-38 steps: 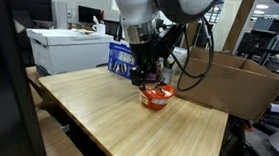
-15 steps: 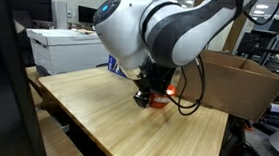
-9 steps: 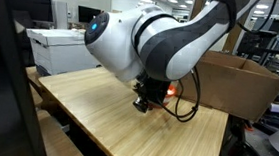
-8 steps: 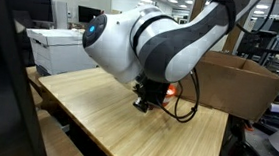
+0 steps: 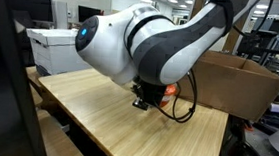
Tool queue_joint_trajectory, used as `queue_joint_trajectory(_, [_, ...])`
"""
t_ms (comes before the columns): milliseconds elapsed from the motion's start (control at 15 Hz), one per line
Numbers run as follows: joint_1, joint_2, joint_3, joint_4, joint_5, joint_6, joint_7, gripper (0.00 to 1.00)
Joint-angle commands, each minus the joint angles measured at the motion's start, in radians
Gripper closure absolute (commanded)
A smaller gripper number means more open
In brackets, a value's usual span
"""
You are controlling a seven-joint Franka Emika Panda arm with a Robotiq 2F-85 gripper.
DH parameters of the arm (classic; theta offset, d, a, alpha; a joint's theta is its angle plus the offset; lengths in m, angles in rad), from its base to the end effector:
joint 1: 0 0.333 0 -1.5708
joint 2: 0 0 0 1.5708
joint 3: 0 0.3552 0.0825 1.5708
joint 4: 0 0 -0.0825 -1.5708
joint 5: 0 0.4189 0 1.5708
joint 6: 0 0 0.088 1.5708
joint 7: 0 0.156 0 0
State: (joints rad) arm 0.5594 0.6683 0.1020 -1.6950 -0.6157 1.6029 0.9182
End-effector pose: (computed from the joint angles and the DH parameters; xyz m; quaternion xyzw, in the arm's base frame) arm 0.5394 0.3042 0.1626 0.9034 0.0067 -0.0727 0.4225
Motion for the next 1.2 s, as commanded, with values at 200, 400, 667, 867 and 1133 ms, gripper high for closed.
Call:
queue_joint_trajectory(200, [-0.035,-0.029,0.021,-0.021,0.007,0.054,-0.007,0.59])
queue_joint_trajectory(400, [-0.050,-0.057,0.023,-0.036,0.011,0.071,-0.014,0.59])
queue_joint_trajectory(667, [-0.078,-0.109,0.032,-0.059,0.021,0.116,-0.029,0.59])
queue_joint_trajectory(867, [-0.089,-0.143,0.035,-0.070,0.027,0.128,-0.045,0.59])
queue_joint_trajectory(1133, [-0.092,-0.183,0.036,-0.074,0.028,0.095,-0.051,0.59])
